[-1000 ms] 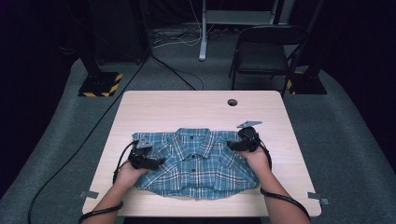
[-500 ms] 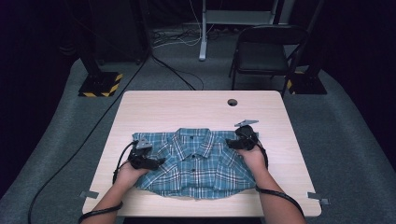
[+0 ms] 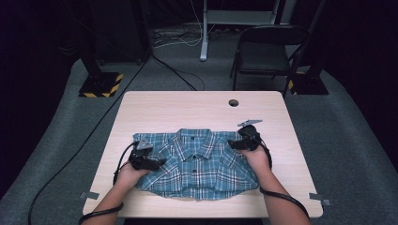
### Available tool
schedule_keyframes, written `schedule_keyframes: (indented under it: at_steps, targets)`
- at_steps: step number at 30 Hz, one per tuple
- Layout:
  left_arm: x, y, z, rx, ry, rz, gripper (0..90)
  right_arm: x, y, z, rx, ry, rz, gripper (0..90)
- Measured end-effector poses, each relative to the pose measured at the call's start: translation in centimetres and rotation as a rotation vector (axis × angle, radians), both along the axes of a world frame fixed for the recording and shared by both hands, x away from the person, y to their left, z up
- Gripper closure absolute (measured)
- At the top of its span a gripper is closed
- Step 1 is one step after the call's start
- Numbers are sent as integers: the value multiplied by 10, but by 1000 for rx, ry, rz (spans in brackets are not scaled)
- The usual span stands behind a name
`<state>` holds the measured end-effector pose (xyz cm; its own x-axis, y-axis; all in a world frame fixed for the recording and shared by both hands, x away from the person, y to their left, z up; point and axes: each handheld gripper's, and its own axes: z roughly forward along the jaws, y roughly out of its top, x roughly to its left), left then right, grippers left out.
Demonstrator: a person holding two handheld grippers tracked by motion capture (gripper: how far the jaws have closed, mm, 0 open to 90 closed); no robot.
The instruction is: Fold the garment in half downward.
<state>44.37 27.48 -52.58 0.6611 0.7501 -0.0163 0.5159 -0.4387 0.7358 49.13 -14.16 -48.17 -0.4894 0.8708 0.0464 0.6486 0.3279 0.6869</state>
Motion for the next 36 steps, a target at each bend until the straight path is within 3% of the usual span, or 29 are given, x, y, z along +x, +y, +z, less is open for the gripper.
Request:
schedule_keyframes:
  at_steps: [3,5,8,10,12,14,16,18,20,22,23,29,32,36]
  targets:
    - [2,-2,7,29,49,-4,132,-22,-6,5,28,-9,46,256]
    - [4,-2,11,25,51,2,131,-37,-11,2,40,9,78,256]
    - [6,-3,15,17,44,20,125,-50,-15,-12,-21,23,88,254]
    - [9,-4,19,17,22,38,122,-53,-14,-24,-92,22,101,235]
    - [13,-6,25,7,-14,57,123,-53,-15,-29,-85,1,110,224]
    - [18,-6,30,-18,-40,82,122,-53,-16,-29,-72,11,97,224]
    - [27,-8,32,-34,-61,119,123,-58,-15,-29,-80,-16,93,224]
    - [34,-9,27,-21,-44,146,123,-61,-14,-30,-88,-30,96,226]
    - [40,-12,15,32,-24,152,127,-63,-14,-30,-89,-37,94,226]
    - [38,-14,11,65,-63,135,122,-64,-15,-31,-76,-37,86,223]
    - [39,-14,13,74,-60,133,122,-64,-16,-32,-69,-36,83,222]
    - [48,-13,23,-5,-30,176,134,-66,-20,-36,-32,-54,85,217]
    - [55,-17,17,28,-17,191,131,-67,-20,-36,-31,-56,84,213]
    - [56,-21,11,57,-47,205,138,-67,-20,-37,-25,-62,85,212]
